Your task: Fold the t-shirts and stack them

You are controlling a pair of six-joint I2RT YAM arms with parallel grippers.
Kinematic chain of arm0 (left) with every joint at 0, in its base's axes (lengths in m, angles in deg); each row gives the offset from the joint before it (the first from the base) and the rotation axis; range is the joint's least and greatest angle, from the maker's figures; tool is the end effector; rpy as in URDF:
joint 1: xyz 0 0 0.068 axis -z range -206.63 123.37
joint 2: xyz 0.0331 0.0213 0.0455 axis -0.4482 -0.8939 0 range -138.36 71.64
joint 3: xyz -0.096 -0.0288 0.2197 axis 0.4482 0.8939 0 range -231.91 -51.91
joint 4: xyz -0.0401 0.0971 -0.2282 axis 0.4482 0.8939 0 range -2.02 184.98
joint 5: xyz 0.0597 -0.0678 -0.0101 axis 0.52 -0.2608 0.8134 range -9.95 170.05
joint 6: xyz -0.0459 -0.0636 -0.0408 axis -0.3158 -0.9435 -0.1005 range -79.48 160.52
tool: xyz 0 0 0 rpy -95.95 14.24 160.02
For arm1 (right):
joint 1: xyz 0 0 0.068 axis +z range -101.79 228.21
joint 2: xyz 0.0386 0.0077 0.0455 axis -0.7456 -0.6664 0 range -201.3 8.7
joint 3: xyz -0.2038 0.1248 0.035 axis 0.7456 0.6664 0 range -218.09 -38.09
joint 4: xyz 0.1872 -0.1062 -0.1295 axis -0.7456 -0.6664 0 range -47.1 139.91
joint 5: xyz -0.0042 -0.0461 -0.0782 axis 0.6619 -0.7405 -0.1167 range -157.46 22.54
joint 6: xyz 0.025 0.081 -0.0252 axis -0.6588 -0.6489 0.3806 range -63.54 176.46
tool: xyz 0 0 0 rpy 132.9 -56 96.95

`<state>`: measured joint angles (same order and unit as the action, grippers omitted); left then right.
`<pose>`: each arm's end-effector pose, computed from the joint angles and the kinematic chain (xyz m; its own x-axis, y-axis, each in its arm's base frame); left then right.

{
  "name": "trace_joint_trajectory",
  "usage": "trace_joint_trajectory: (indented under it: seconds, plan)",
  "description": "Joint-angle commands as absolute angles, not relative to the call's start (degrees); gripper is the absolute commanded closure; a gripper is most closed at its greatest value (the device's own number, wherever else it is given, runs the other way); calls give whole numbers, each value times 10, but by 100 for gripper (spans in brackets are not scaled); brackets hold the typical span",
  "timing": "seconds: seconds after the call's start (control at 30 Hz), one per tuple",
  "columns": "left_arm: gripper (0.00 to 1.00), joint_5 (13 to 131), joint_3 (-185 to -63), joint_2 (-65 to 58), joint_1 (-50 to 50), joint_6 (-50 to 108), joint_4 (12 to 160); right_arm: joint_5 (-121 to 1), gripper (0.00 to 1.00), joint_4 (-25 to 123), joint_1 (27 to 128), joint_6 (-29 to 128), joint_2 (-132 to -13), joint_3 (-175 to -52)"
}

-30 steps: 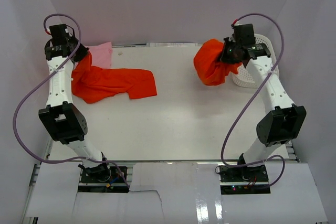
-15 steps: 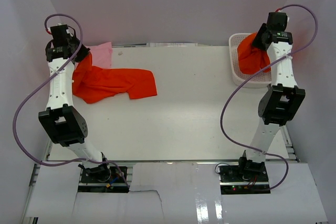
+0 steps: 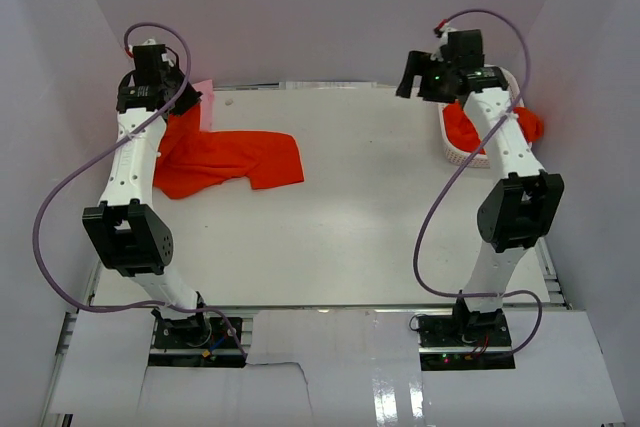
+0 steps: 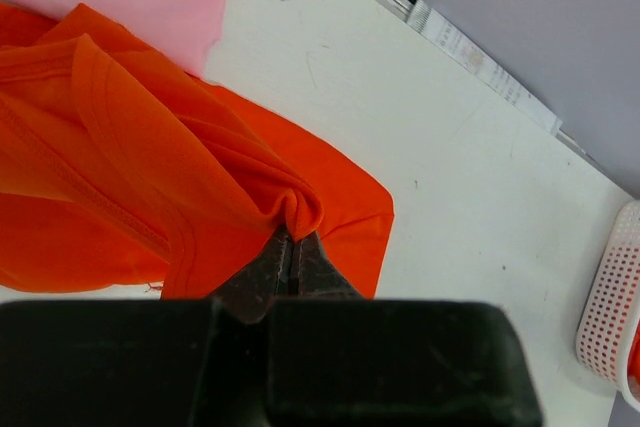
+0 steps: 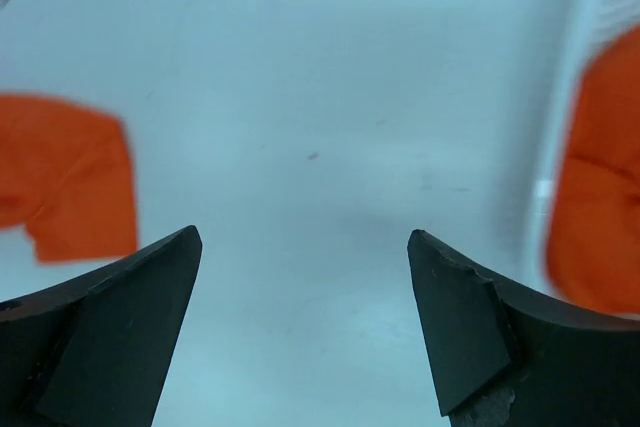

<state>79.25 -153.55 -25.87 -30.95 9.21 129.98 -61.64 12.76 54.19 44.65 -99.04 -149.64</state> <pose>0.3988 0.0291 0.3260 -0.4896 -0.5581 -0.6700 -0.3730 0.8285 -0.4176 0.4439 0.0546 0.3257 -0.5735 0.1446 -0.8064 -0.0722 0.9716 0.2255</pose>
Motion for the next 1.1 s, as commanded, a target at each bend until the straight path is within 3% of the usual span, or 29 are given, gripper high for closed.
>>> trace_joint_trajectory:
  seconds: [0.0,0.53,1.07]
  plan:
    - [100,817,-1548,-231,-293,94,1300,-508,10,127,602,446,-997,-1454]
    - [100,831,-1567,-227,-289,105,1320,-484,6,150,811,397,-1149,-1457]
    - [100,829,-1559,-218,-289,105,1323,-496,0,191,855,359,-1245,-1509]
